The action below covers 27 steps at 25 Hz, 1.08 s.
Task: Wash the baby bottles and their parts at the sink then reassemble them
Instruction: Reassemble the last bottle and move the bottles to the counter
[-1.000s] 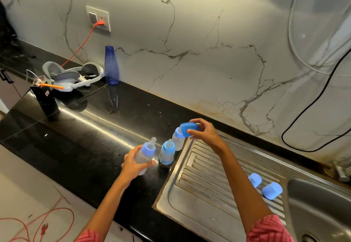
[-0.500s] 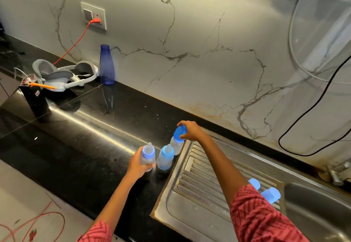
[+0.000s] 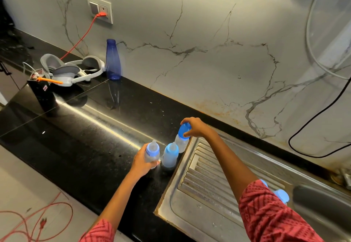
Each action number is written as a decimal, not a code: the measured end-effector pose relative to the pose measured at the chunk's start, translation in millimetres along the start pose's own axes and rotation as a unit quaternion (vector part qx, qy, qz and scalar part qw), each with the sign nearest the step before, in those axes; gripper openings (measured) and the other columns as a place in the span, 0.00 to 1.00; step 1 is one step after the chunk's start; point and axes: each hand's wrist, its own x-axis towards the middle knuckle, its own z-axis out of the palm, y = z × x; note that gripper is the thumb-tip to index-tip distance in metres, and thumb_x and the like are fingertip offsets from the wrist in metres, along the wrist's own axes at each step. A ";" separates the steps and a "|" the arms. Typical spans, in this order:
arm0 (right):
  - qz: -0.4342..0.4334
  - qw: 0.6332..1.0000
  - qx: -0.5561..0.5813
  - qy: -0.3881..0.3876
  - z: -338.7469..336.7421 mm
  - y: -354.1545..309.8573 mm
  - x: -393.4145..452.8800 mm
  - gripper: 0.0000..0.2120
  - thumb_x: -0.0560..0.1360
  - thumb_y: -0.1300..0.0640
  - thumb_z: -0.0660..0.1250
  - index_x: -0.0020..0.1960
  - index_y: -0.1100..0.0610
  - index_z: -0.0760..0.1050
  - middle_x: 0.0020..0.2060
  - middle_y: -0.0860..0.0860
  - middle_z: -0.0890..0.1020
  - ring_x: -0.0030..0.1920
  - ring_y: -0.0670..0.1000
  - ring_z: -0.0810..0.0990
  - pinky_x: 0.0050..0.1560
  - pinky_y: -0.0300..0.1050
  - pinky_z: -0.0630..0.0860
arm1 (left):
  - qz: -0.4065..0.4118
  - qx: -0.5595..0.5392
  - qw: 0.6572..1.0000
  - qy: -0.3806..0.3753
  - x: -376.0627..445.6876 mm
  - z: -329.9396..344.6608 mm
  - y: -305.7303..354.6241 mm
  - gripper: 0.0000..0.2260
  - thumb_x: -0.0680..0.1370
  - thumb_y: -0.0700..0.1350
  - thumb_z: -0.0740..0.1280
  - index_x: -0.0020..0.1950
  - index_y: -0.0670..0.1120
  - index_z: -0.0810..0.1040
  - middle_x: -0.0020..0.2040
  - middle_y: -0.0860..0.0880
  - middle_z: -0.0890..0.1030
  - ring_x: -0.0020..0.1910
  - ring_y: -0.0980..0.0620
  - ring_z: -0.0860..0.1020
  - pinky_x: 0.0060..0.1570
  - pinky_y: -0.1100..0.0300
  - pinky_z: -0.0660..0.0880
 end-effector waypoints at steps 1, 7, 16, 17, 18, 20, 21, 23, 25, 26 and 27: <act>-0.002 1.000 0.004 0.001 -1.2 -0.5 -1.1 0.21 0.73 0.60 0.70 0.65 0.57 0.70 0.63 0.55 0.73 0.61 0.53 0.73 0.59 0.41 0.72 | 0.007 -0.001 1.000 -0.003 0.5 0.0 0.2 0.31 0.68 0.33 0.74 0.68 0.45 0.67 0.57 0.49 0.73 0.59 0.49 0.73 0.63 0.51 0.71; -0.022 0.999 0.029 0.015 -17.3 -6.6 -13.0 0.21 0.74 0.61 0.70 0.65 0.57 0.70 0.64 0.56 0.73 0.62 0.54 0.72 0.61 0.43 0.71 | 0.068 -0.019 0.997 0.040 -3.9 3.1 4.3 0.44 0.63 0.39 0.79 0.73 0.47 0.58 0.64 0.46 0.68 0.63 0.49 0.69 0.63 0.50 0.69; -0.109 0.988 -0.077 -0.073 -5.9 -43.7 -43.9 0.21 0.72 0.58 0.72 0.65 0.56 0.73 0.61 0.54 0.75 0.60 0.53 0.73 0.61 0.44 0.70 | 0.117 -0.018 0.979 0.168 -55.6 76.3 17.0 0.17 0.73 0.34 0.70 0.61 0.40 0.75 0.55 0.46 0.80 0.57 0.49 0.78 0.56 0.65 0.72; -0.113 0.986 -0.093 -0.081 3.8 -46.1 -43.4 0.21 0.73 0.59 0.71 0.65 0.57 0.73 0.62 0.55 0.75 0.62 0.54 0.72 0.62 0.44 0.70 | 0.091 -0.015 0.984 0.153 -54.0 83.3 10.0 0.20 0.72 0.34 0.71 0.63 0.40 0.73 0.57 0.45 0.79 0.59 0.49 0.77 0.58 0.64 0.71; -0.115 0.985 -0.099 -0.082 11.6 -47.1 -41.6 0.21 0.73 0.60 0.71 0.65 0.58 0.73 0.62 0.55 0.75 0.62 0.54 0.72 0.63 0.44 0.69 | 0.078 -0.011 0.986 0.145 -49.3 86.2 3.9 0.23 0.71 0.34 0.72 0.65 0.39 0.72 0.59 0.44 0.78 0.61 0.48 0.76 0.60 0.61 0.71; -0.119 0.985 -0.103 -0.077 20.1 -46.3 -37.8 0.21 0.73 0.61 0.71 0.65 0.58 0.74 0.62 0.55 0.76 0.63 0.55 0.73 0.65 0.45 0.68 | 0.072 0.003 0.987 0.145 -35.9 87.2 0.7 0.24 0.71 0.36 0.73 0.65 0.38 0.71 0.59 0.42 0.78 0.61 0.46 0.76 0.62 0.54 0.73; -0.117 0.985 -0.099 -0.075 23.5 -45.0 -37.0 0.21 0.73 0.61 0.71 0.65 0.59 0.74 0.62 0.55 0.76 0.63 0.55 0.73 0.66 0.45 0.68 | 0.071 0.010 0.987 0.147 -30.4 88.5 1.5 0.24 0.71 0.37 0.73 0.64 0.38 0.71 0.57 0.42 0.79 0.59 0.46 0.77 0.61 0.53 0.74; -0.114 0.987 -0.088 -0.067 29.0 -41.8 -35.6 0.20 0.73 0.61 0.70 0.65 0.59 0.74 0.62 0.55 0.76 0.63 0.55 0.74 0.67 0.46 0.67 | 0.070 0.016 0.986 0.153 -25.3 92.5 5.1 0.23 0.72 0.39 0.73 0.64 0.38 0.71 0.55 0.42 0.79 0.56 0.46 0.78 0.59 0.55 0.75; -0.117 0.988 -0.079 -0.059 32.7 -39.9 -33.1 0.20 0.74 0.60 0.70 0.65 0.59 0.74 0.62 0.55 0.77 0.63 0.55 0.74 0.68 0.46 0.66 | 0.069 0.028 0.983 0.168 -23.3 95.5 5.9 0.20 0.73 0.41 0.72 0.62 0.38 0.71 0.52 0.42 0.80 0.53 0.46 0.79 0.55 0.58 0.76; -0.117 0.989 -0.074 -0.056 32.6 -39.0 -31.7 0.20 0.74 0.60 0.70 0.65 0.59 0.74 0.62 0.55 0.77 0.63 0.54 0.73 0.68 0.46 0.66 | 0.073 0.044 0.980 0.178 -21.5 95.9 4.0 0.18 0.74 0.41 0.71 0.60 0.38 0.72 0.51 0.41 0.80 0.51 0.46 0.79 0.52 0.60 0.75; -0.115 0.990 -0.067 -0.054 31.4 -38.2 -30.5 0.20 0.74 0.59 0.70 0.65 0.59 0.74 0.62 0.55 0.77 0.63 0.54 0.73 0.67 0.46 0.66 | 0.079 0.060 0.977 0.186 -19.5 95.3 2.5 0.15 0.74 0.40 0.70 0.58 0.38 0.73 0.49 0.41 0.80 0.49 0.47 0.79 0.49 0.62 0.74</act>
